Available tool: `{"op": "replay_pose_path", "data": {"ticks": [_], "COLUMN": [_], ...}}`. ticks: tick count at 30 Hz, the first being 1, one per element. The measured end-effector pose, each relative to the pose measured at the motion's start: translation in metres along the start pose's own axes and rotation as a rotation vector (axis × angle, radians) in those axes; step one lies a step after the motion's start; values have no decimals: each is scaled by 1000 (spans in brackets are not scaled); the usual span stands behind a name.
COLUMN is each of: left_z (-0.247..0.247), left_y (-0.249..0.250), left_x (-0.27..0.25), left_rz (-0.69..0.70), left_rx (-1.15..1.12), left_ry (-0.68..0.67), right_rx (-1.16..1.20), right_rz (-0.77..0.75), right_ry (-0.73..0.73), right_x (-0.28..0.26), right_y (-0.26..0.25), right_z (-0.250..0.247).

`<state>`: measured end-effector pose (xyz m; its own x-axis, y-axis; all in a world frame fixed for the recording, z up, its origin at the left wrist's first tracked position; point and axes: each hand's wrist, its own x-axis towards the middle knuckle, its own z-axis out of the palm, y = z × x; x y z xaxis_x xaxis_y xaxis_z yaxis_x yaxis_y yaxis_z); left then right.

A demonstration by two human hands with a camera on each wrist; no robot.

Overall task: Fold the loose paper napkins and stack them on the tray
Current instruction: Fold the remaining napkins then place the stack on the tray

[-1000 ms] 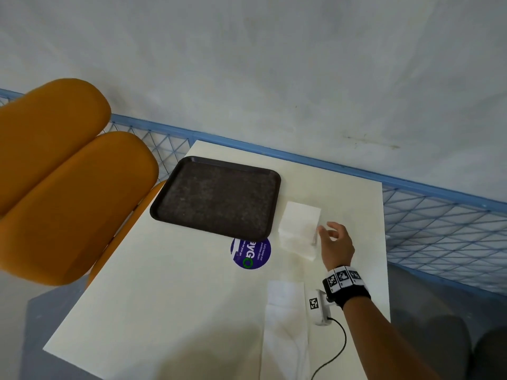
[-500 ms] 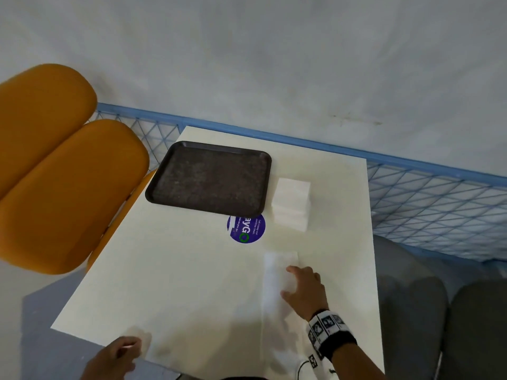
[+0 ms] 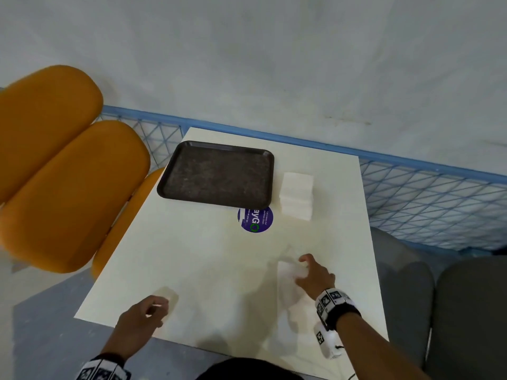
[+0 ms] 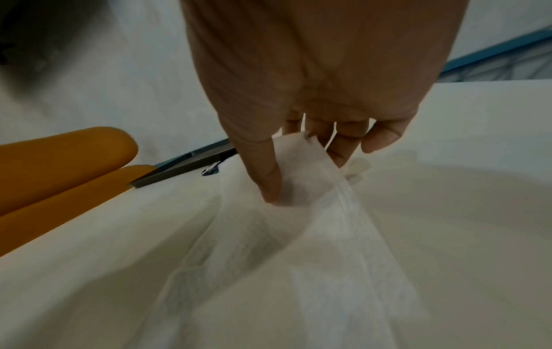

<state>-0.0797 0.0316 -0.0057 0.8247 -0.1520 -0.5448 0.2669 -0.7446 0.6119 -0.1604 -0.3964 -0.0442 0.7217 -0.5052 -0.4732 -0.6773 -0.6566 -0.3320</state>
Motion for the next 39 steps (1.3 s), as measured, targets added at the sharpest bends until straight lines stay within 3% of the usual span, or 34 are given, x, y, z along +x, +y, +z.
{"op": "replay_pose_path", "data": {"ticks": [4, 9, 17, 24, 28, 31, 36, 39], "left_z": [-6, -10, -9, -7, -10, -12, -13, -16], "left_y": [7, 22, 34, 63, 106, 150, 205, 225], "left_x": [2, 9, 8, -5, -17, -30, -45, -59], "left_rz": [44, 144, 237, 293, 417, 518, 690, 722], "left_rx": [1, -20, -26, -107, -268, -379, -456, -540], "left_ry": [-4, -32, -71, -81, -81, -160, -286, -395], "right_rx": [71, 144, 97, 540, 922, 1096, 1159, 1131], "right_rz": [25, -64, -120, -189, -228, -299, -440, -472], "right_ry": [38, 70, 71, 135, 7, -70, -152, -146], "right_x": [-12, -16, -28, -44, -78, -108, -151, -169], "right_y": [-6, -12, -14, -35, -71, -105, -152, -168], "right_z": [-12, -30, -41, -76, -115, -146, -183, -196]}}
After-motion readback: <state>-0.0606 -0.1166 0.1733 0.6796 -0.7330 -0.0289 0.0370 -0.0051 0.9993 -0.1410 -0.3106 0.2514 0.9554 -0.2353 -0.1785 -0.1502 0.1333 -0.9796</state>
